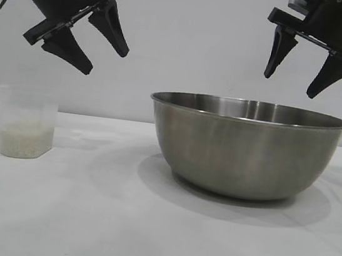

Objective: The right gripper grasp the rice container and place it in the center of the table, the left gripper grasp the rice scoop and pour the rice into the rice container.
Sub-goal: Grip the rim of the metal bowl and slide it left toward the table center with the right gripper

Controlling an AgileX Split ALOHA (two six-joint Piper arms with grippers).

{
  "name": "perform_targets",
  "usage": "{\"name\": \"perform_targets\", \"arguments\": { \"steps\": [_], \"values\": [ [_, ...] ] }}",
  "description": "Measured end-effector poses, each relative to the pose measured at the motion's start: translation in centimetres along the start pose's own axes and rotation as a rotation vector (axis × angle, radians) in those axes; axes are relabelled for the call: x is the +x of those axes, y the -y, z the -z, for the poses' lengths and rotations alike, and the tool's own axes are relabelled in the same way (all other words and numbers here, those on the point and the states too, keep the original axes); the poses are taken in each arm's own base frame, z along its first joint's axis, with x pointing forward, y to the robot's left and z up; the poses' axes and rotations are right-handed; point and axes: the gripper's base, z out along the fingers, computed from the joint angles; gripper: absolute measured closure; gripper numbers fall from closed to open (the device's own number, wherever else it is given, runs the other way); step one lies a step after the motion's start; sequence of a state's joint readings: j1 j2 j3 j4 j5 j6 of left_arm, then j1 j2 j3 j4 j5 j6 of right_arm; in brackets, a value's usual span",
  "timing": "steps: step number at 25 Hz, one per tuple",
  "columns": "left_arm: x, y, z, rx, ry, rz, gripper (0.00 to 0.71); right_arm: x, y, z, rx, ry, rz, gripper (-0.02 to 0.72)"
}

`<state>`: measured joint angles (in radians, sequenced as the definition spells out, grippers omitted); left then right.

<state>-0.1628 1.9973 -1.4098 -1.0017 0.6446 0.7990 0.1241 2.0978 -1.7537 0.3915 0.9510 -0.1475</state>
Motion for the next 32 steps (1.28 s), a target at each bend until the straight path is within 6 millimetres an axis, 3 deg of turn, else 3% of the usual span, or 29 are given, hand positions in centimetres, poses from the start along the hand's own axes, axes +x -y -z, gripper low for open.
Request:
{"name": "perform_targets", "arguments": {
  "steps": [10,16,17,19,20,23,32],
  "values": [
    [0.0,0.0,0.0,0.000,0.000,0.000,0.241,1.0,0.8,0.2,0.084,-0.116,0.065,0.188],
    [0.0,0.0,0.0,0.000,0.000,0.000,0.241,2.0,0.6,2.5,0.133,-0.220,0.105,0.188],
    [0.0,0.0,0.0,0.000,0.000,0.000,0.241,2.2,0.5,2.8,0.132,-0.229,0.106,0.246],
    [0.0,0.0,0.0,0.000,0.000,0.000,0.241,2.2,0.4,3.1,0.128,-0.234,0.106,0.246],
    [0.0,0.0,0.0,0.000,0.000,0.000,0.241,2.2,0.2,3.3,0.120,-0.231,0.103,0.293],
    [0.0,0.0,0.0,0.000,0.000,0.000,0.241,2.2,-0.3,3.5,0.080,-0.222,0.085,0.290],
    [0.0,0.0,0.0,0.000,0.000,0.000,0.241,5.0,-1.1,1.1,0.070,-0.341,0.092,0.290]
  ]
}}
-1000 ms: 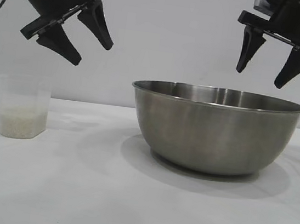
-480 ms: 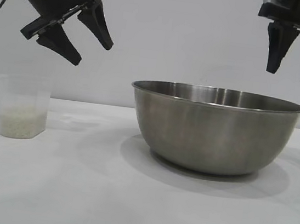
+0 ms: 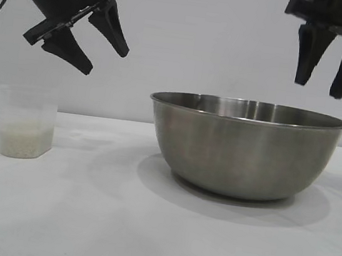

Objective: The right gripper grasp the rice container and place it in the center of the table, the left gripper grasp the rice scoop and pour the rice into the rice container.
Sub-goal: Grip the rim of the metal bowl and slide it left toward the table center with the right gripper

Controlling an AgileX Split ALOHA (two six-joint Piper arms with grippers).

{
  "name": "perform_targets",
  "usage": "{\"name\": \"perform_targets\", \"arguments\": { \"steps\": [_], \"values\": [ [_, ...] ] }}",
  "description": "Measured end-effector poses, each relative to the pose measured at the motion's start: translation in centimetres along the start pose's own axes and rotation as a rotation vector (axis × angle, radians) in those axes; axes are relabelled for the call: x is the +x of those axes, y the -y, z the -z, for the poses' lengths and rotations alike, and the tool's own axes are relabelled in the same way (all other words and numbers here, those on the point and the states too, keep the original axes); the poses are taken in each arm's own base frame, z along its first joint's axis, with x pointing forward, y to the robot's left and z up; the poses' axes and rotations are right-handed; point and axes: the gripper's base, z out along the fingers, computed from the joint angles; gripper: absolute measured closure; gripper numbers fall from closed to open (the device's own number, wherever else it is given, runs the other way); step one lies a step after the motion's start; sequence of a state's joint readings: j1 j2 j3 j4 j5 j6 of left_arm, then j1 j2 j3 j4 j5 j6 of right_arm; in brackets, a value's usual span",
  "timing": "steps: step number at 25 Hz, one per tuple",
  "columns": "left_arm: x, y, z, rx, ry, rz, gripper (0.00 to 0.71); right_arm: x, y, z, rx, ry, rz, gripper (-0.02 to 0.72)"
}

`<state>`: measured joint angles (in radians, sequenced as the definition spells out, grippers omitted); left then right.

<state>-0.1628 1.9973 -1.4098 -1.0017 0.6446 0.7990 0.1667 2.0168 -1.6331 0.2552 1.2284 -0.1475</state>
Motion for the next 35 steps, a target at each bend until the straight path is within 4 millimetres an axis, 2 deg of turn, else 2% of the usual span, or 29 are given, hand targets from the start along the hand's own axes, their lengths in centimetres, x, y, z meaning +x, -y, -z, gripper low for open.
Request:
{"name": "perform_targets", "arguments": {
  "steps": [4,9,15,18,22,30,34,35],
  "values": [
    [0.0,0.0,0.0,0.000,0.000,0.000,0.241,0.7,0.1,-1.6,0.000,-0.060,-0.007,0.290],
    [0.0,0.0,0.0,0.000,0.000,0.000,0.241,0.6,0.8,-4.0,-0.002,-0.117,-0.022,0.290],
    [0.0,0.0,0.0,0.000,0.000,0.000,0.241,0.5,1.0,-5.2,-0.008,-0.135,-0.032,0.618],
    [0.0,0.0,0.0,0.000,0.000,0.000,0.241,0.3,0.7,-5.4,-0.046,-0.125,-0.025,0.703],
    [0.0,0.0,0.0,0.000,0.000,0.000,0.241,0.2,-0.1,-5.5,-0.086,-0.121,-0.015,0.703],
    [0.0,0.0,0.0,0.000,0.000,0.000,0.241,0.3,-4.5,-6.6,-0.092,-0.118,0.087,0.703],
    [0.0,0.0,0.0,0.000,0.000,0.000,0.241,0.2,-5.1,-6.7,-0.103,-0.096,0.092,0.703],
    [0.0,0.0,0.0,0.000,0.000,0.000,0.241,0.1,-5.1,-6.7,-0.103,-0.088,0.091,0.654]
  ]
}}
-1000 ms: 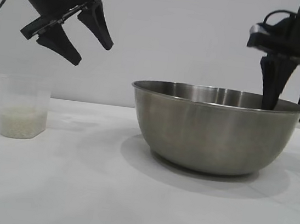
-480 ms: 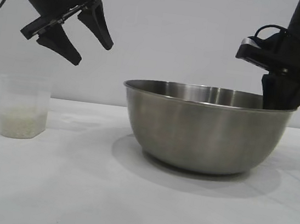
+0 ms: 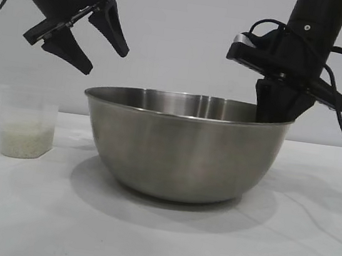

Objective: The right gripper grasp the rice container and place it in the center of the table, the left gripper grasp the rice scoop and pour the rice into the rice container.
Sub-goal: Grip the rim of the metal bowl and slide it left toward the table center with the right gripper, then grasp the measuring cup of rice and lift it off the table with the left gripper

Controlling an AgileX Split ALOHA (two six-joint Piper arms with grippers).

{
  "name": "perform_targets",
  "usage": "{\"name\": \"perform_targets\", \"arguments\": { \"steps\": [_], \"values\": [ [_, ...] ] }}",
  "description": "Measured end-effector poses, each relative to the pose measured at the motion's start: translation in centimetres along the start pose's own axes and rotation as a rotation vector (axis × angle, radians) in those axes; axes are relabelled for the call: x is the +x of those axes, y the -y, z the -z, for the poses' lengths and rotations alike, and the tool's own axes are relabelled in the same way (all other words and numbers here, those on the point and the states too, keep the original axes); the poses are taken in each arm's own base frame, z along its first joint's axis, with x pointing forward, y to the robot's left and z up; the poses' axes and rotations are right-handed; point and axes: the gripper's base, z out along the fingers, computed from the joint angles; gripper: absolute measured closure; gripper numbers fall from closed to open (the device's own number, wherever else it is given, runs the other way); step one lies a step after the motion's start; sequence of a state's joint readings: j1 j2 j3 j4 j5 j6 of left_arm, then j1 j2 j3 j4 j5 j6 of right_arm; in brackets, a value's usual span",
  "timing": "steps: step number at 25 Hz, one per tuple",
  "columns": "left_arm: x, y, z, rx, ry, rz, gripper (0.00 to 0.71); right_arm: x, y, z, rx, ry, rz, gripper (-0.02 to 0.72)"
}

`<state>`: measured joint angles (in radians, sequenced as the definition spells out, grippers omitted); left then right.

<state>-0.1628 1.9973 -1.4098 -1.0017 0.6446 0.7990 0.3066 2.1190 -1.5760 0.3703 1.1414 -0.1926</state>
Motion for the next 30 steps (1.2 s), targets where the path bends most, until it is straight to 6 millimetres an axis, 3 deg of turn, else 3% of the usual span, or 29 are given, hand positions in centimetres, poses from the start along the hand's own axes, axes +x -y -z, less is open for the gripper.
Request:
{"name": "perform_targets", "arguments": {
  "steps": [5,8,11,12,14,25,30],
  "values": [
    [0.0,0.0,0.0,0.000,0.000,0.000,0.241,-0.2,0.1,-0.1,0.004,0.022,-0.001,0.349],
    [0.0,0.0,0.0,0.003,-0.003,0.000,0.241,-0.2,0.0,0.2,0.004,0.028,0.001,0.209],
    [0.1,0.1,0.0,0.006,-0.006,0.000,0.241,0.1,-0.5,1.9,0.019,0.058,0.022,0.212],
    [0.1,0.1,0.0,0.006,-0.006,0.000,0.241,0.3,-0.6,2.5,0.033,0.066,0.034,0.170],
    [0.1,0.1,0.0,0.006,-0.006,0.000,0.241,0.8,-0.8,4.1,0.067,0.085,0.058,0.186],
    [0.1,0.1,0.0,0.007,-0.007,0.000,0.241,3.6,3.3,11.5,0.218,0.160,-0.035,0.186],
    [0.1,0.1,0.0,0.007,-0.007,0.000,0.241,5.0,3.2,14.6,0.243,0.236,-0.042,0.186]
  ]
}}
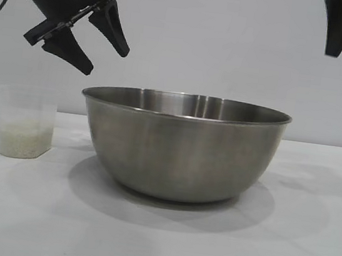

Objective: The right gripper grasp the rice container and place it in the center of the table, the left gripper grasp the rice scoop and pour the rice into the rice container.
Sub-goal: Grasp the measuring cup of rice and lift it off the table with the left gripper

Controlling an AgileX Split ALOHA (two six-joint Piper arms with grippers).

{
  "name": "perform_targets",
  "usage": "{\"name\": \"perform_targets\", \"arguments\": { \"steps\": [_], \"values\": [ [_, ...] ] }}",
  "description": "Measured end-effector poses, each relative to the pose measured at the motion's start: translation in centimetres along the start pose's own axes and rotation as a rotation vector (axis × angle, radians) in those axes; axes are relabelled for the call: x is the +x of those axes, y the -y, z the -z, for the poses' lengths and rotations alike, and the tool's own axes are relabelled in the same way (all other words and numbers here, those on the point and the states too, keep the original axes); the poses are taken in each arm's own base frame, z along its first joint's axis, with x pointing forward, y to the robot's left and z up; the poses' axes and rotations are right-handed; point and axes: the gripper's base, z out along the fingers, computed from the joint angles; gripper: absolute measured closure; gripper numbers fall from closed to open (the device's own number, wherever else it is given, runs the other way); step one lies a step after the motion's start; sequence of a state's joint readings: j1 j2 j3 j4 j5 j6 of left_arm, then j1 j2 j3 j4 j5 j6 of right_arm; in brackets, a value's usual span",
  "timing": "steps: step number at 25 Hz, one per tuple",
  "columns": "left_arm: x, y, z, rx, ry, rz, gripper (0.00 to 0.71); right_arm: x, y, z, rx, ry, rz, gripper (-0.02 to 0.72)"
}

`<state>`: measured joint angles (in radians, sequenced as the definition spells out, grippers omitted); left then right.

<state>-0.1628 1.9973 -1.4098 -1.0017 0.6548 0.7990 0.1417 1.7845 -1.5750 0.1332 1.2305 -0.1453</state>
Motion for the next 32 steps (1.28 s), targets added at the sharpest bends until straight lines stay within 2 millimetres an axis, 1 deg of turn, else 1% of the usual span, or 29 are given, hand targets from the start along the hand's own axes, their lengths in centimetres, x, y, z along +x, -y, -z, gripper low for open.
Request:
{"name": "perform_targets", "arguments": {
  "steps": [5,8,10,13,17,24,29,32],
  "values": [
    [0.0,0.0,0.0,0.000,0.000,0.000,0.241,1.2,-0.6,4.4,0.018,0.106,0.016,0.186],
    [0.0,0.0,0.0,0.000,0.000,0.000,0.241,2.5,-1.2,7.4,0.021,0.179,0.025,0.186],
    [0.0,0.0,0.0,0.000,0.000,0.000,0.241,4.0,-1.5,9.0,0.023,0.213,0.029,0.186],
    [0.0,0.0,0.0,0.000,0.000,0.000,0.241,7.3,-2.1,10.5,0.021,0.235,0.031,0.186],
    [0.0,0.0,0.0,0.000,0.000,0.000,0.241,12.3,-2.7,11.2,0.022,0.243,0.033,0.186],
    [0.0,0.0,0.0,0.000,0.000,0.000,0.241,21.1,-3.4,10.6,0.033,0.265,0.037,0.186],
    [0.0,0.0,0.0,0.000,0.000,0.000,0.241,26.5,-3.4,9.7,0.094,0.318,0.054,0.186],
    [0.0,0.0,0.0,0.000,0.000,0.000,0.241,29.1,-3.5,9.2,0.110,0.365,0.060,0.186]
  ]
}}
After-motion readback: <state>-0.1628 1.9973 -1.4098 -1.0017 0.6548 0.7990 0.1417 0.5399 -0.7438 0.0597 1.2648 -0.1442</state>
